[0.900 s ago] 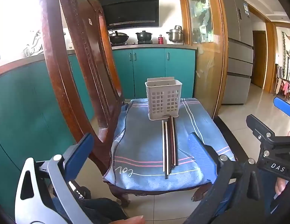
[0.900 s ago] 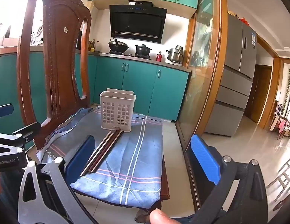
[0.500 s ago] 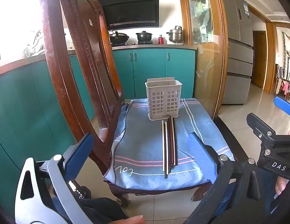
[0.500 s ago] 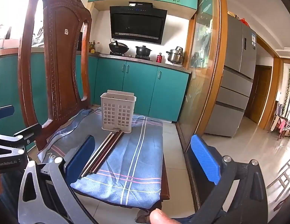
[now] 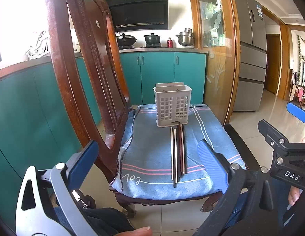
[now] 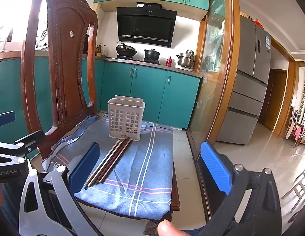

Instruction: Organize utensils

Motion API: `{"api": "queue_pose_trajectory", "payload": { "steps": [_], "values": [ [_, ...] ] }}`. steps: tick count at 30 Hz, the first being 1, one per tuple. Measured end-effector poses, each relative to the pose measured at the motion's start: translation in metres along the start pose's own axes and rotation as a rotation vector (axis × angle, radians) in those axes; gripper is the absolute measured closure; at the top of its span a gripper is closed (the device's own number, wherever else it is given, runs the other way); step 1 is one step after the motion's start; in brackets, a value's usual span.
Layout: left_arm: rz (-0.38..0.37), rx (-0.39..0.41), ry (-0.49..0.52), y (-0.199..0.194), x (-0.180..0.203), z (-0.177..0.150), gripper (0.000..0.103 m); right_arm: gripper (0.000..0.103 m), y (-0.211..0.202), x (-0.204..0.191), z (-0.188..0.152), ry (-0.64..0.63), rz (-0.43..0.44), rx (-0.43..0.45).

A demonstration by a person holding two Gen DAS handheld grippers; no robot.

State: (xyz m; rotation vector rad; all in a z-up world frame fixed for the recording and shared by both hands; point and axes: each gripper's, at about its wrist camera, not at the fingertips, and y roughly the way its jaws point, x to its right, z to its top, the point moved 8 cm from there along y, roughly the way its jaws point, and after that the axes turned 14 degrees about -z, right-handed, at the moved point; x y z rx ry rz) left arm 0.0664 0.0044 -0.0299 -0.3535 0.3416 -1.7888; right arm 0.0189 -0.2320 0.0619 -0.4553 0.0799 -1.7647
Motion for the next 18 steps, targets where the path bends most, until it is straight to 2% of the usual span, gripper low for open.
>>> {"api": "queue_pose_trajectory", "payload": {
  "steps": [18],
  "values": [
    [-0.003,0.007,0.006,-0.0031,-0.0018,0.0021,0.003,0.003,-0.0013,0.0029,-0.0001,0.005,0.003,0.007]
  ]
}}
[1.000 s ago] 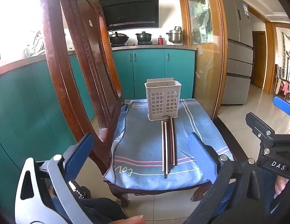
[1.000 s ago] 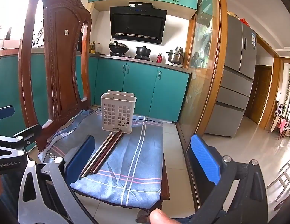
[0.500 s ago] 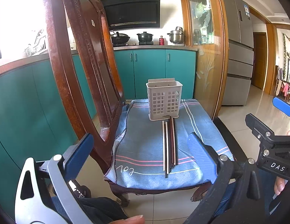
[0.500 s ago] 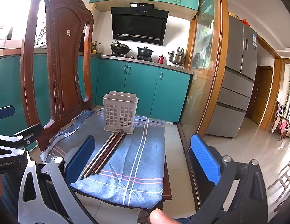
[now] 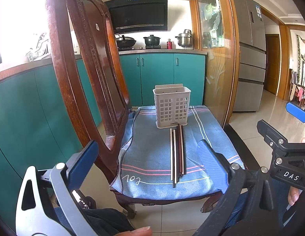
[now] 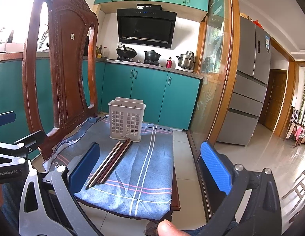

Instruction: Organize utensils

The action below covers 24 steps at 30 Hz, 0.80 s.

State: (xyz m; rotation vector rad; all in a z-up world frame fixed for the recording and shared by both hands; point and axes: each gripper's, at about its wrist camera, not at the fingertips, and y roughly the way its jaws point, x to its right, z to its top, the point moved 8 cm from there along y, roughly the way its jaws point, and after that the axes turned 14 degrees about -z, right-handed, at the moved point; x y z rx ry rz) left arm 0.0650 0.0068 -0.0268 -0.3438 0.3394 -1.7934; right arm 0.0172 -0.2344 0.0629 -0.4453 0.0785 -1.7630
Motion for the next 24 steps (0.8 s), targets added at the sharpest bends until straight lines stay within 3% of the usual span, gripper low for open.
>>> {"api": "queue_pose_trajectory", "payload": {
  "steps": [24],
  "values": [
    [0.001,-0.002,0.005,-0.0004,0.0034,-0.0006,0.003,0.003,-0.0019,0.0005,-0.0013,-0.001,0.002,0.005]
  ]
}}
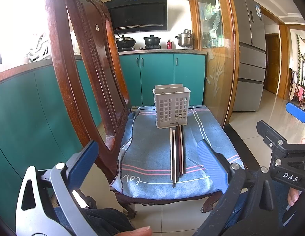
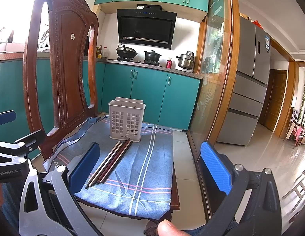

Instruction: Organize utensils

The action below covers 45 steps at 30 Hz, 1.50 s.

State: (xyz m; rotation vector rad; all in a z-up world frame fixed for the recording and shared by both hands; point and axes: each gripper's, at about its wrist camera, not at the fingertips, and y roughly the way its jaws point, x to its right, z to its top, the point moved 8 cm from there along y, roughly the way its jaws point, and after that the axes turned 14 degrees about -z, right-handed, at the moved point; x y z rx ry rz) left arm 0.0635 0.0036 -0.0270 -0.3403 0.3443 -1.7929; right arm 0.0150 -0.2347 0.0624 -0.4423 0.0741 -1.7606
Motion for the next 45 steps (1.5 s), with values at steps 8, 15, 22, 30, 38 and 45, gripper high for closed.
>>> {"api": "queue_pose_trajectory", "payload": {
  "steps": [8,15,22,30,38,45],
  "values": [
    [0.000,0.000,0.000,0.000,0.000,0.000,0.003,0.003,0.000,0.000,0.000,-0.001,0.000,0.000],
    [0.000,-0.001,0.000,-0.001,0.001,-0.001,0.003,0.003,0.000,0.000,0.000,-0.001,0.000,0.000],
    [-0.001,-0.003,0.000,0.000,0.001,-0.002,0.003,0.003,-0.002,0.000,0.000,-0.002,0.002,0.000],
    [-0.012,-0.079,-0.013,0.025,-0.003,-0.018,0.003,0.003,0.037,0.003,-0.014,-0.032,-0.029,-0.116],
    [-0.132,-0.257,-0.096,0.098,-0.013,-0.060,0.008,0.016,0.154,-0.012,-0.066,0.066,0.116,-0.510],
    [-0.262,-0.415,-0.064,0.209,-0.008,-0.063,0.049,0.065,0.272,-0.071,-0.069,0.091,0.209,-0.710]
  ]
}}
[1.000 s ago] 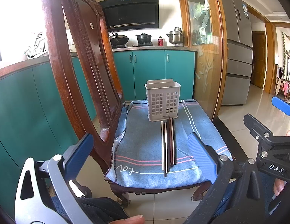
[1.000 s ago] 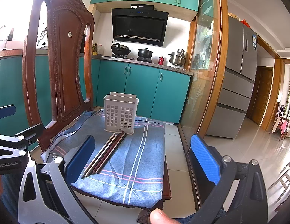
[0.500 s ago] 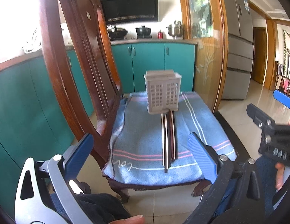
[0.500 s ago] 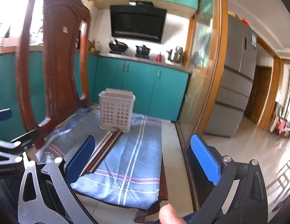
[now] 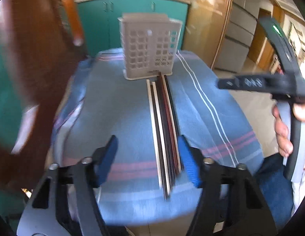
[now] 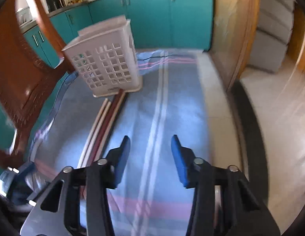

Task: Organize utensils
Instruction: 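Move both tools down toward the chopsticks beside the white holder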

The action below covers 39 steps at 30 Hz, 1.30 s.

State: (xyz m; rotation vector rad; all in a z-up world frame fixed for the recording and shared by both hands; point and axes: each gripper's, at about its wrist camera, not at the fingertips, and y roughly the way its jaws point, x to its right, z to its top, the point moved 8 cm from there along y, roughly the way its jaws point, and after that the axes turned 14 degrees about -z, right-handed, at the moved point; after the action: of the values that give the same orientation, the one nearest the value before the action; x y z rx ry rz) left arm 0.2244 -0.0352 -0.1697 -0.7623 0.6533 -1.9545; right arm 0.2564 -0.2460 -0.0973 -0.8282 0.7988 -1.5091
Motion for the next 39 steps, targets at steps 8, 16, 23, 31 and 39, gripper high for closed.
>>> {"api": "queue_pose_trajectory", "payload": {
  "steps": [8,16,23,31,39],
  "values": [
    [-0.052,-0.154,0.007,0.077,-0.027,0.037,0.055,0.065,0.084,-0.047,0.061,-0.006,0.049,-0.134],
    [-0.032,-0.143,0.004,0.090,-0.032,0.026,0.043,0.065,0.100,-0.074,0.059,-0.090,0.016,-0.149],
    [0.014,-0.123,-0.040,0.076,-0.049,0.023,0.050,0.065,0.089,-0.077,0.045,-0.183,-0.076,-0.133],
    [0.040,-0.122,-0.067,0.083,-0.056,0.034,0.066,0.066,0.072,-0.058,0.036,-0.172,-0.072,-0.137],
    [0.074,-0.123,-0.105,0.093,-0.065,0.038,0.071,0.067,0.081,-0.039,0.045,-0.054,-0.013,-0.168]
  ]
}}
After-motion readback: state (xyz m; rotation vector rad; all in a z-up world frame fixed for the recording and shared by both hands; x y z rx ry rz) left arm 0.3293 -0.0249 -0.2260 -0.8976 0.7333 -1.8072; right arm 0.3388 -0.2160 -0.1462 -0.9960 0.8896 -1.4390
